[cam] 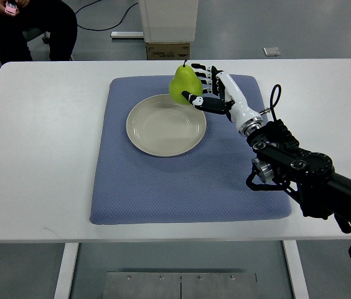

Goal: Place pear on plate with right hand
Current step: 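Lift the pear with the right hand and carry it over the plate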

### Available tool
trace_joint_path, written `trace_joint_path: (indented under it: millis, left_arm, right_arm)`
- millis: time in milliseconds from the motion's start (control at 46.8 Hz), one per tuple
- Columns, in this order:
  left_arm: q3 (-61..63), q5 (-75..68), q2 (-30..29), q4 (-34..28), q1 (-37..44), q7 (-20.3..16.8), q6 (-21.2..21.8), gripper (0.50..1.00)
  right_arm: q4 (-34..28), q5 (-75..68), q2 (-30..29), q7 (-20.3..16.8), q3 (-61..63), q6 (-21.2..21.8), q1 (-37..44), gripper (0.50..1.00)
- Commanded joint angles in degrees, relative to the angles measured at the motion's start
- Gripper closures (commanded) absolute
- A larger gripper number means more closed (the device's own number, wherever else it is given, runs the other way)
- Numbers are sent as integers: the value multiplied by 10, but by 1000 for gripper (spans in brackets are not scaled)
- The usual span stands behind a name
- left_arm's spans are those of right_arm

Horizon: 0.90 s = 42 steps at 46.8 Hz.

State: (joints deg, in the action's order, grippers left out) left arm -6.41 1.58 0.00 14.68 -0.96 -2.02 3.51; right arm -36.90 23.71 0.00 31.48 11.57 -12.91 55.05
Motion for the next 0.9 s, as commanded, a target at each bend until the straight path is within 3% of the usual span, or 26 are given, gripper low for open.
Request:
trace_joint_path:
  millis: [0,876]
  left_arm:
    - [0,0,0,0,0,0,0,500]
    - [0,0,0,0,0,0,0,500]
  right_arm:
    - [-5,0,0,0,-1,0,-3,1000]
    - [-22,1,0,2,-44,1,-30,1000]
